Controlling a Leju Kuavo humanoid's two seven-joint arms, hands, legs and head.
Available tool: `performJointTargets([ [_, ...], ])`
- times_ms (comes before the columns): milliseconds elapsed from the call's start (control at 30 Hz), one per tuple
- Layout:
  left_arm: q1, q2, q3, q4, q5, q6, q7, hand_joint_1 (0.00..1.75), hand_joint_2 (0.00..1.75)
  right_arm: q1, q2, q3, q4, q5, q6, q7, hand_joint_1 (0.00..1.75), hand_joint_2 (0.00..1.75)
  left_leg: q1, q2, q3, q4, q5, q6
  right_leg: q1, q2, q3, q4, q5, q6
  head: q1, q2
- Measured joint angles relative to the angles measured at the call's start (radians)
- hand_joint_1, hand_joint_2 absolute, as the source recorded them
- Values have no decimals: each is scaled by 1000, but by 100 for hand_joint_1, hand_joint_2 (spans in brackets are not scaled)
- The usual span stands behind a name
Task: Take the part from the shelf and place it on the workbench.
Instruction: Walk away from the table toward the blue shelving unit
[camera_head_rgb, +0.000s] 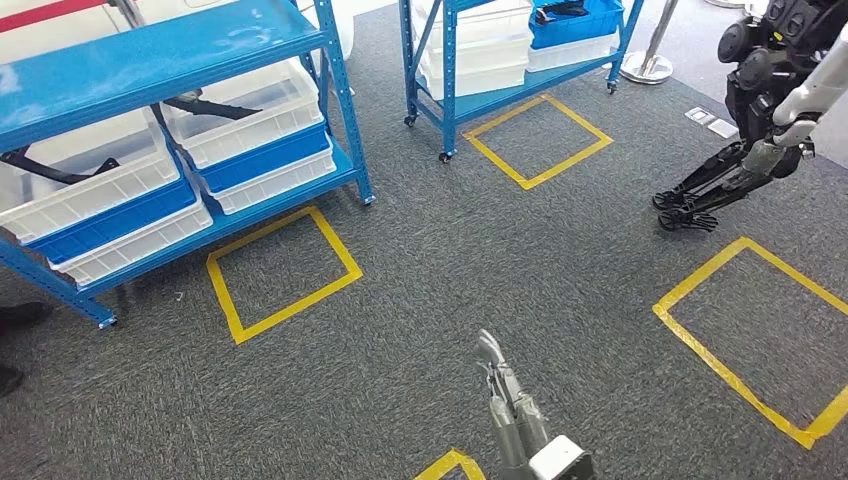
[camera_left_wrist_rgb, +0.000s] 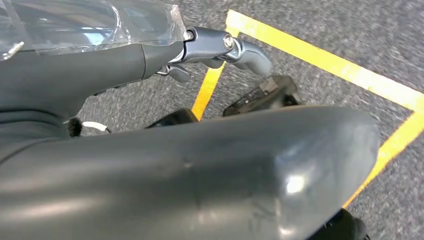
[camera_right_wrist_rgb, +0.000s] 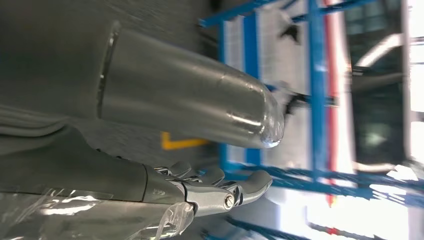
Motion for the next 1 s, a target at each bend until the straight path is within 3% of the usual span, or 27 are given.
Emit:
performJointTargets([
  [33, 3, -1, 0, 0, 1, 0, 1, 0, 0, 4, -5, 6, 20, -10, -9, 6, 0, 0, 3, -13, 6, -7, 4, 2, 0, 9, 5, 2, -5, 5, 0, 0],
  [100, 4, -2, 0, 0, 1, -1, 2, 0, 0, 13, -17, 19, 61, -27, -25, 14, 0, 0, 14, -39, 20, -22, 12, 7, -1, 63, -12, 56, -40, 13, 1, 0],
  [133, 2, -2, 0, 0, 1, -1, 3, 0, 0, 18, -25, 24, 80, -33, -31, 15, 0, 0, 17, -50, 22, -25, 13, 9, -4, 99, -41, 116, -68, 15, 2, 0],
  [167, 0, -2, 0, 0, 1, -2, 3, 0, 0, 21, -30, 30, 99, -41, -36, 19, 0, 0, 18, -64, 22, -25, 13, 11, -5, 120, -81, 188, -98, 17, 2, 0],
  [200, -2, -3, 0, 0, 1, -3, 3, 0, 0, 24, -37, 34, 118, -52, -40, 26, 0, 0, 18, -79, 22, -24, 13, 12, -5, 130, -120, 252, -117, 20, 3, 0],
  [233, -2, -4, 0, 0, 2, -4, 3, 0, 0, 25, -42, 38, 138, -66, -44, 33, 0, 0, 19, -94, 23, -24, 12, 11, -6, 133, -146, 284, -117, 22, 3, 0],
  [267, 0, -5, 0, 0, 2, -6, 4, 0, 0, 26, -47, 43, 159, -84, -49, 39, 0, 0, 20, -109, 24, -23, 11, 10, -7, 135, -153, 277, -96, 24, 3, 0],
  [300, 1, -5, 0, 0, 3, -7, 4, 0, 0, 27, -51, 47, 182, -103, -54, 43, 0, 0, 22, -125, 26, -22, 9, 8, -9, 139, -139, 227, -56, 27, 3, 0],
  [367, 2, -5, 0, 0, 5, -7, 6, 0, 0, 30, -57, 57, 240, -139, -66, 40, 0, 0, 24, -155, 28, -16, 3, -2, -16, 178, -84, 80, 23, 31, 3, 0],
  [400, 1, -4, 0, 0, 5, -7, 8, 0, 0, 31, -59, 63, 275, -156, -74, 35, 0, 0, 24, -167, 26, -13, 0, -8, -18, 194, -64, 30, 45, 29, 3, 0],
  [433, 1, -4, 0, 0, 5, -6, 10, 0, 0, 31, -59, 70, 315, -174, -83, 26, 0, 0, 23, -176, 23, -12, -3, -14, -18, 205, -54, 5, 52, 23, 2, 0],
  [500, 2, -4, 0, 0, 4, -6, 16, 0, 0, 27, -52, 82, 405, -213, -99, 8, 0, 0, 24, -192, 18, -13, -3, -22, -14, 186, -52, 3, 52, 5, 2, 0],
  [533, 4, -4, 0, 0, 3, -6, 19, 0, 0, 25, -46, 88, 453, -234, -104, 3, 0, 0, 26, -189, 16, -9, -6, -26, -14, 175, -51, 3, 52, -2, 2, 0],
  [567, 5, -4, 0, 0, 1, -6, 21, 0, 0, 24, -40, 94, 499, -255, -108, 1, 0, 0, 26, -172, 9, 7, -16, -30, -15, 164, -49, 1, 52, -9, 1, 0],
  [600, 6, -4, 0, 0, -1, -5, 23, 0, 0, 23, -33, 100, 549, -279, -110, -1, 0, 0, 25, -144, -8, 47, -38, -34, -17, 152, -48, 0, 52, -16, 1, 0],
  [667, 3, -4, 0, 0, -4, -5, 24, 0, 0, 23, -17, 111, 652, -325, -110, -18, 0, 0, 27, -83, -76, 184, -104, -43, -15, 129, -46, 0, 48, -25, 1, 0],
  [733, 2, -4, 0, 0, -4, -5, 24, 0, 0, 22, 0, 122, 750, -367, -105, -29, 0, 0, 31, -63, -139, 301, -143, -48, -12, 108, -44, 0, 44, -26, 1, 0],
  [767, 3, -4, 0, 0, -5, -5, 25, 0, 0, 21, 11, 127, 797, -390, -98, -26, 0, 0, 32, -60, -143, 307, -136, -48, -12, 100, -42, 0, 42, -26, 1, 0],
  [800, 4, -4, 0, 0, -5, -4, 25, 0, 0, 17, 24, 133, 849, -420, -87, -21, 0, 0, 32, -57, -123, 264, -109, -46, -10, 94, -39, 0, 39, -25, 1, 0],
  [900, 2, -6, 0, 0, -4, 21, 43, 0, 0, -2, 79, 144, 1030, -514, -35, -22, 0, 0, 21, -42, -8, 41, -17, -24, -6, 81, -26, 0, 31, -18, 1, 0],
  [933, 1, -8, 0, 0, -4, 35, 54, 0, 0, -8, 97, 146, 1089, -535, -21, -21, 0, 0, 17, -38, 10, 4, -8, -18, -5, 79, -24, -1, 28, -14, 1, 0],
  [1000, -1, -16, 0, 0, -3, 60, 74, 0, 0, -22, 131, 148, 1191, -561, 0, -13, 0, 0, 10, -37, 17, -10, -8, -13, -7, 76, -18, -5, 24, -3, 1, 0],
])
